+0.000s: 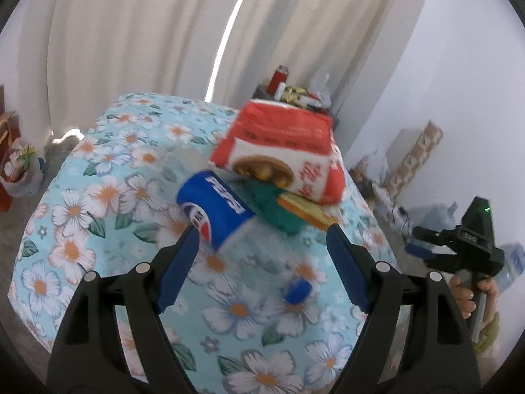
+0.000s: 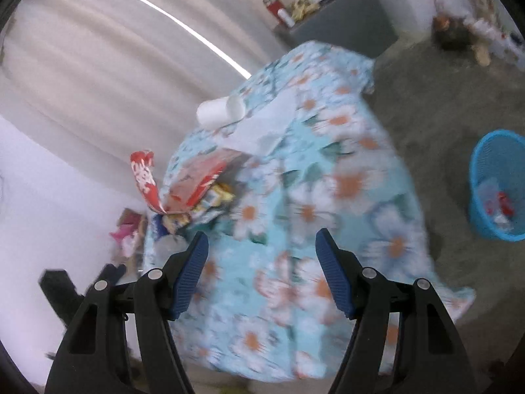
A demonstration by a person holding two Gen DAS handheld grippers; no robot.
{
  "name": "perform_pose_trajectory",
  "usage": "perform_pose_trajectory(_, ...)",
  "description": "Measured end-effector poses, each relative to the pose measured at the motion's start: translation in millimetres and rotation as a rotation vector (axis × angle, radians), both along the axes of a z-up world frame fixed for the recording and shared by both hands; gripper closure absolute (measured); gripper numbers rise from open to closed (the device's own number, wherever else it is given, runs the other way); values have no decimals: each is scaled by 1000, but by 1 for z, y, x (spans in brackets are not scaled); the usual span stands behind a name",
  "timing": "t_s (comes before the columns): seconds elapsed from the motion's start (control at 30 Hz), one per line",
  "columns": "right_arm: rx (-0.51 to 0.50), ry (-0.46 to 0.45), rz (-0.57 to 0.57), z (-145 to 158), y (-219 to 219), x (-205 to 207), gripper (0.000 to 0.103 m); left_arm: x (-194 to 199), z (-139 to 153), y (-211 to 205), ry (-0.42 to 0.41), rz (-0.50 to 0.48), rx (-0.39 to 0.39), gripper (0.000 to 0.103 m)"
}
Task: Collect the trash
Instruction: 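Move both tools back over the bed toward the paper cup and tissue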
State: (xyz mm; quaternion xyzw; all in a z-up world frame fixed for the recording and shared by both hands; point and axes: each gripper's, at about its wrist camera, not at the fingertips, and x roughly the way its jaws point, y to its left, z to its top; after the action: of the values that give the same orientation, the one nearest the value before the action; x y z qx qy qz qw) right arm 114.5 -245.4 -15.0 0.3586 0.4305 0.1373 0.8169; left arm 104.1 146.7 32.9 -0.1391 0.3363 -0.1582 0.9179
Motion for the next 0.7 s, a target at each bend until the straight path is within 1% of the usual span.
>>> perform_pose_trajectory(0.1,101,43,-4,-8,1,27,37,4,-6,9,-2,0,-42,28)
perform_pose_trajectory(0.2,162,87,-26,-16,1,53,37,8,-11,14,0,-1,-71,28)
perform_pose_trajectory(0.3,180,142,-64,-24,-4,80,37,20,-1,23,-15,-9,-94,28)
perform_pose_trajectory(0.33,176,159,-79,-27,-5,88,37,29,8,28,-27,-12,-92,28)
perform_pose_trajectory(0.37,148,180,-107,-29,-8,97,37,40,17,32,-27,-19,-90,28)
perform_pose_trajectory(0.43,93,210,-156,-29,-12,107,37,66,35,35,2,-47,-58,28)
perform_pose_trajectory(0.47,91,211,-161,-30,-14,112,38,80,45,36,16,-64,-47,28)
perform_pose_trajectory(0.5,98,210,-163,-31,-15,117,39,94,54,37,30,-83,-57,28)
perform_pose_trajectory(0.53,97,213,-163,-32,-15,121,39,115,64,40,53,-120,-98,28)
perform_pose_trajectory(0.6,107,210,-150,-34,-14,127,41,152,75,39,98,-175,-153,28)
perform_pose_trajectory(0.63,113,214,-143,-35,-13,129,41,178,80,34,113,-213,-146,28)
perform_pose_trajectory(0.7,116,222,-126,-40,-11,134,46,215,84,21,110,-216,-74,28)
